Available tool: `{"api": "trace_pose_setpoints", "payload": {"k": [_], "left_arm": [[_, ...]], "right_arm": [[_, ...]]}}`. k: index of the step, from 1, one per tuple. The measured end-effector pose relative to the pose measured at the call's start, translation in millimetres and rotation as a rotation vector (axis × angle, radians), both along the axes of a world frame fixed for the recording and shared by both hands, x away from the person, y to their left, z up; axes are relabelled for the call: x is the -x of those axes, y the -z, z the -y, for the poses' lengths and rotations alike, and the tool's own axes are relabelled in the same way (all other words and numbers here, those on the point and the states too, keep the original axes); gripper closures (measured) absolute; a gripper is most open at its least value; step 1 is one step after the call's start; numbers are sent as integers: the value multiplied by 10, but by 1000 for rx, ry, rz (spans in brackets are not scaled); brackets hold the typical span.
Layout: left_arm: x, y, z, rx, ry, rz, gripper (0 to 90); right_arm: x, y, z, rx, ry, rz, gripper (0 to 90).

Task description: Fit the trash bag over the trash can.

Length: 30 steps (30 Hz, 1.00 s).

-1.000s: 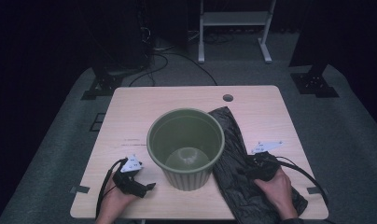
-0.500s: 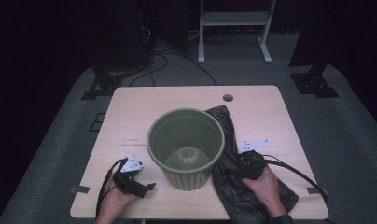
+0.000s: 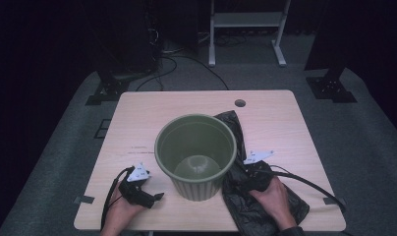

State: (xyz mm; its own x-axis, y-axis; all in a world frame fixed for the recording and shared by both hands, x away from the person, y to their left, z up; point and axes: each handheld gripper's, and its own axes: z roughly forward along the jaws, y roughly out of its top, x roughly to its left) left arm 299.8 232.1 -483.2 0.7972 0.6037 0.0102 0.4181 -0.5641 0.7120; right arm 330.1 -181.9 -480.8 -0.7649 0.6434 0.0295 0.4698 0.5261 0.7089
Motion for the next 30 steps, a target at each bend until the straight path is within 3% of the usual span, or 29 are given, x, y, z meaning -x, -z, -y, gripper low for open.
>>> {"api": "trace_pose_setpoints", "payload": {"k": [5, 10, 15, 23, 30], "left_arm": [[0, 0, 0, 0, 0, 0, 0], [0, 0, 0, 0, 0, 0, 0], [0, 0, 0, 0, 0, 0, 0], [0, 0, 0, 0, 0, 0, 0], [0, 0, 0, 0, 0, 0, 0]], "right_arm": [[24, 2, -11, 4, 21, 24, 263], [52, -23, 34, -10, 21, 27, 576], [51, -41, 66, -20, 4, 0, 879], [54, -56, 68, -58, -36, -39, 899], [90, -228, 128, -149, -93, -61, 899]]}}
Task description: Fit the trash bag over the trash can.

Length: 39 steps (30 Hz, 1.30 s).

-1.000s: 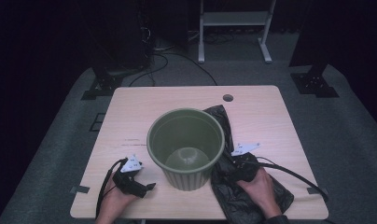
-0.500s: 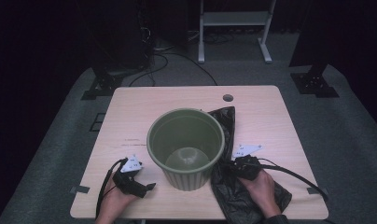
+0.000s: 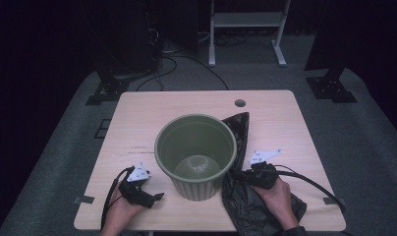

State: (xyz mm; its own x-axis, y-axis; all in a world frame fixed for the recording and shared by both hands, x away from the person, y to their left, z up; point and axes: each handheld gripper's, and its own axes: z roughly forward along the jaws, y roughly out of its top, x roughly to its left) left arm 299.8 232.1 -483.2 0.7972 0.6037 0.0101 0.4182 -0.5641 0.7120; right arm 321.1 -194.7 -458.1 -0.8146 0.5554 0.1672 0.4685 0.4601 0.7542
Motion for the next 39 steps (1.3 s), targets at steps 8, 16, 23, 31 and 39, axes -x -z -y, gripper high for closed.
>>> {"api": "trace_pose_setpoints", "payload": {"k": [8, 16, 23, 31, 39], "left_arm": [[0, 0, 0, 0, 0, 0, 0], [1, 0, 1, 0, -1, 0, 0], [0, 0, 0, 0, -1, 0, 0], [1, 1, 1, 1, -2, 0, 0], [0, 0, 0, -1, -1, -1, 0]], "right_arm": [[29, -193, 87, -66, -61, -6, 899], [84, -423, 45, -84, -140, 20, 898], [138, -641, 41, -111, -192, 45, 898], [187, -885, 54, -137, -229, 84, 897], [250, -1164, 135, -171, -258, 128, 896]]}}
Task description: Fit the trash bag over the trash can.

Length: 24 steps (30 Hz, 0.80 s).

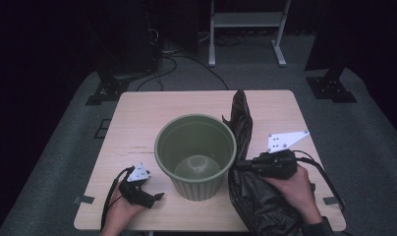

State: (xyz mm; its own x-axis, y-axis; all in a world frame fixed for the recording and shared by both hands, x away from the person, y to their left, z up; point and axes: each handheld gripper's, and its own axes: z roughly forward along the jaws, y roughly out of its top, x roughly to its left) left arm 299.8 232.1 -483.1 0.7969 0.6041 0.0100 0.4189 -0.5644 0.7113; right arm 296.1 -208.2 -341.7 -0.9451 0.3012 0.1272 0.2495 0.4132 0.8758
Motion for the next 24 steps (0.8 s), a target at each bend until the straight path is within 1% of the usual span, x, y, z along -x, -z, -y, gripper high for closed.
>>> {"api": "trace_pose_setpoints", "payload": {"k": [1, 3, 4, 5, 8, 11, 12, 13, 15, 16, 17, 21, 24], "left_arm": [[0, 0, 0, 0, 0, 0, 0], [0, 0, 0, 0, 0, 0, 0], [0, 0, 0, 0, 0, 0, 0], [0, 0, 0, 0, 0, 1, 0], [0, 0, 1, 0, -1, 0, 0], [1, 0, 1, 0, -1, 0, 0], [1, 0, 1, 0, -1, 0, 0], [1, 0, 1, 0, -1, 0, 0], [1, 0, 1, 0, -2, 0, 0], [1, 0, 1, 0, -2, 0, 0], [1, 1, 2, 1, -2, 1, 0], [0, 1, 2, 1, -2, 1, 0], [1, 1, 2, 1, -2, 1, 0]], "right_arm": [[22, -85, 32, -13, -10, 9, 896], [38, -151, 56, -28, -20, 16, 896], [38, -151, 56, -28, -20, 16, 896], [56, -232, 89, -48, -33, 25, 896], [75, -321, 112, -74, -52, 30, 896], [82, -405, 101, -87, -73, 38, 896], [82, -405, 101, -87, -73, 38, 896], [83, -470, 74, -93, -92, 41, 896], [83, -526, 46, -99, -109, 48, 896], [83, -526, 46, -99, -109, 48, 896], [83, -609, -7, -107, -133, 56, 896], [86, -756, -149, -96, -169, 68, 897], [67, -826, -266, -93, -193, 71, 896]]}}
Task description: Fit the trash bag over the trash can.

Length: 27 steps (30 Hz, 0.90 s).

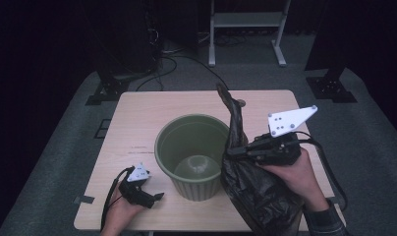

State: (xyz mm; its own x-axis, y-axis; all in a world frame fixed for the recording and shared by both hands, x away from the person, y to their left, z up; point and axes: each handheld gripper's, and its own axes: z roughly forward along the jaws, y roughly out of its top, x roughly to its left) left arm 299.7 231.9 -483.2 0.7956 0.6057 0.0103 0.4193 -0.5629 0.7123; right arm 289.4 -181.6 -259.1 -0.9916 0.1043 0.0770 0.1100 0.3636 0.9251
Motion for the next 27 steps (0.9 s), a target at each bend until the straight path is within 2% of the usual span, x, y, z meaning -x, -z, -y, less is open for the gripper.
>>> {"api": "trace_pose_setpoints", "payload": {"k": [7, 8, 12, 16, 21, 27], "left_arm": [[0, 0, 0, 0, 0, 0, 0], [0, 0, 0, 0, 0, 0, 0], [0, 0, 0, 0, 0, 0, 0], [0, 0, 0, 0, 0, 0, 0], [-1, 0, 0, 0, 1, 1, 0], [0, 1, 0, 1, 1, 0, 0]], "right_arm": [[-110, -57, -327, 14, -55, -5, 896], [-110, -57, -327, 14, -55, -5, 896], [-215, -25, -563, 16, -88, -33, 896], [-303, 4, -790, 41, -111, -51, 896], [-420, 1, -1043, 60, -111, -75, 896], [-443, -18, -1364, 88, -124, -88, 896]]}}
